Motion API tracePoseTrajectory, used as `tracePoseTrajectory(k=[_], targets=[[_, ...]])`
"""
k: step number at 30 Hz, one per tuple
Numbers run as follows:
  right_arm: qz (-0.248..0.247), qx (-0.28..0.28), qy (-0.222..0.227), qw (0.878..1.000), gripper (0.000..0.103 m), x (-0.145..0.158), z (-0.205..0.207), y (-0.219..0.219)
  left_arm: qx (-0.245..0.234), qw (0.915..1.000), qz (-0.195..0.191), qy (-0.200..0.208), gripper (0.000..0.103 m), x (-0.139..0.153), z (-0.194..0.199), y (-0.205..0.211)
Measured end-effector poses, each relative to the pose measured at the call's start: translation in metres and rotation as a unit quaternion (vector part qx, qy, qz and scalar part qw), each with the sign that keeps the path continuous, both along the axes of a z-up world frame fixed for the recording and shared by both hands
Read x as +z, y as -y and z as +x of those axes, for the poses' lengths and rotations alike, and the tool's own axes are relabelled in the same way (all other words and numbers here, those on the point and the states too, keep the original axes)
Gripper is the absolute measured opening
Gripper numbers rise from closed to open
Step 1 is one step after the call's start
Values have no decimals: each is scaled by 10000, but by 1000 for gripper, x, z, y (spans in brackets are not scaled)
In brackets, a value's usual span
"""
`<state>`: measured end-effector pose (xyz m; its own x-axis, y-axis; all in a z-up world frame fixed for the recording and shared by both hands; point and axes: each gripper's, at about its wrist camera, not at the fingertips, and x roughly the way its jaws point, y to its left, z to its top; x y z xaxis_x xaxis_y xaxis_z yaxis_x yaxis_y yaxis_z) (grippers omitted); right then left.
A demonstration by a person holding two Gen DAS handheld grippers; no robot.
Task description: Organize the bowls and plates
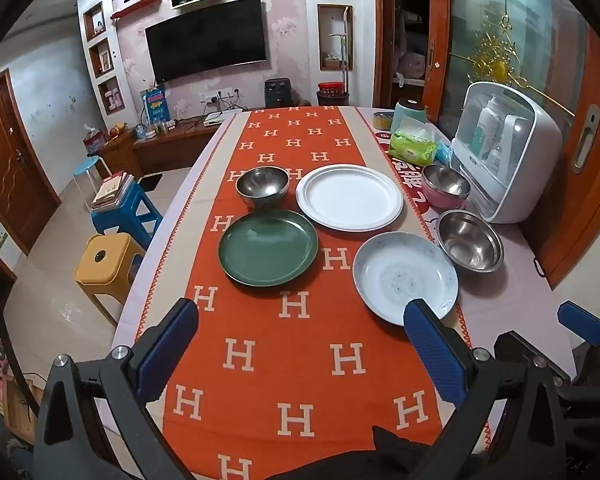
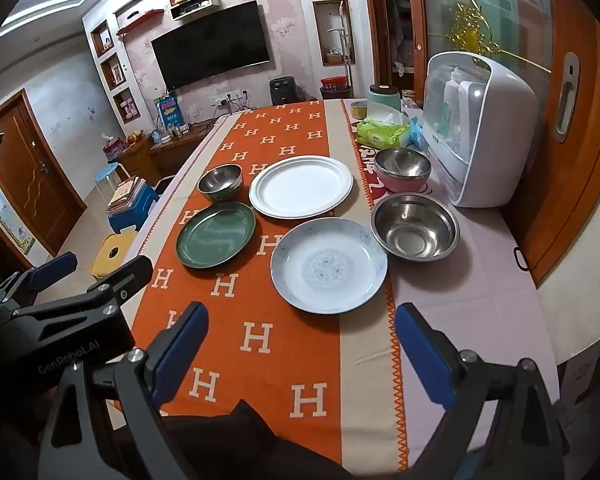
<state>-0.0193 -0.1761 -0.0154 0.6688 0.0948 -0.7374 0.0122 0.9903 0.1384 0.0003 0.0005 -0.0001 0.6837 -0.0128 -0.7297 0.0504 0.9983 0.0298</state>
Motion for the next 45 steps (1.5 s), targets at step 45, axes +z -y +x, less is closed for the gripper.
tracePoseTrajectory(k=[45], targets=[[-53, -123, -54, 9999, 95, 2, 2, 9, 130, 9998, 178, -33, 102, -3, -7, -12]])
